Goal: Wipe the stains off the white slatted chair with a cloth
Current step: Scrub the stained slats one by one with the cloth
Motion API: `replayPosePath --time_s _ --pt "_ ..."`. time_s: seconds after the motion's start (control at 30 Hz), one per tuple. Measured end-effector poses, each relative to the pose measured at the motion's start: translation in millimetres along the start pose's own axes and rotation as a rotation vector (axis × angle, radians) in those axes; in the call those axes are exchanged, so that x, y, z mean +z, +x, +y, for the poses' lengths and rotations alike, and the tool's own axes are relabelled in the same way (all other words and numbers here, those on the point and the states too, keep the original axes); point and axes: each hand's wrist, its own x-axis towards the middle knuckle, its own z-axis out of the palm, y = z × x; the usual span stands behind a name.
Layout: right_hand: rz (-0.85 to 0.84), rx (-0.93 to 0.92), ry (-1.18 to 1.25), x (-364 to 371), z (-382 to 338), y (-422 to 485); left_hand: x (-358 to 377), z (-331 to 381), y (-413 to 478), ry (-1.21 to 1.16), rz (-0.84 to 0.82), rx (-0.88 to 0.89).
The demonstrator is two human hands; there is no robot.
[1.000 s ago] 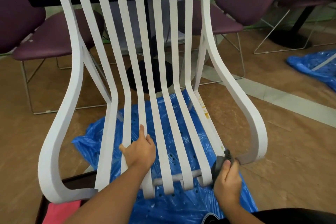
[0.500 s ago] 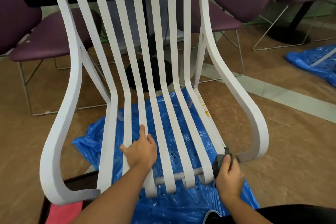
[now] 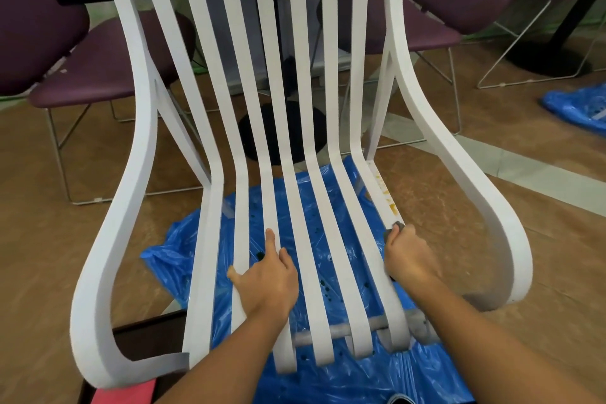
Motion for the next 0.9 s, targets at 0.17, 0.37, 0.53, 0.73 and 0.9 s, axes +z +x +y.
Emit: replayPosePath --time_s 0.17,0.37,0.53,0.73,0.9 --pt "-0.022 -0.045 -0.014 9 -43 59 0 1 -1 0.0 -0.021 -0.009" --pt "-0.038 -0.135 -0.023 22 -86 123 -3 4 2 -0.005 -0.054 -0.034" --pt "-0.058 -0.197 -0.107 27 -114 163 -9 10 3 0.014 -0.071 -0.049" --pt "-0.071 -0.192 -0.022 35 -129 194 -6 10 9 0.001 -0.078 -0.059" --pt "-0.091 -0.205 -0.069 36 -123 187 -8 11 6 0.002 -0.079 -0.062"
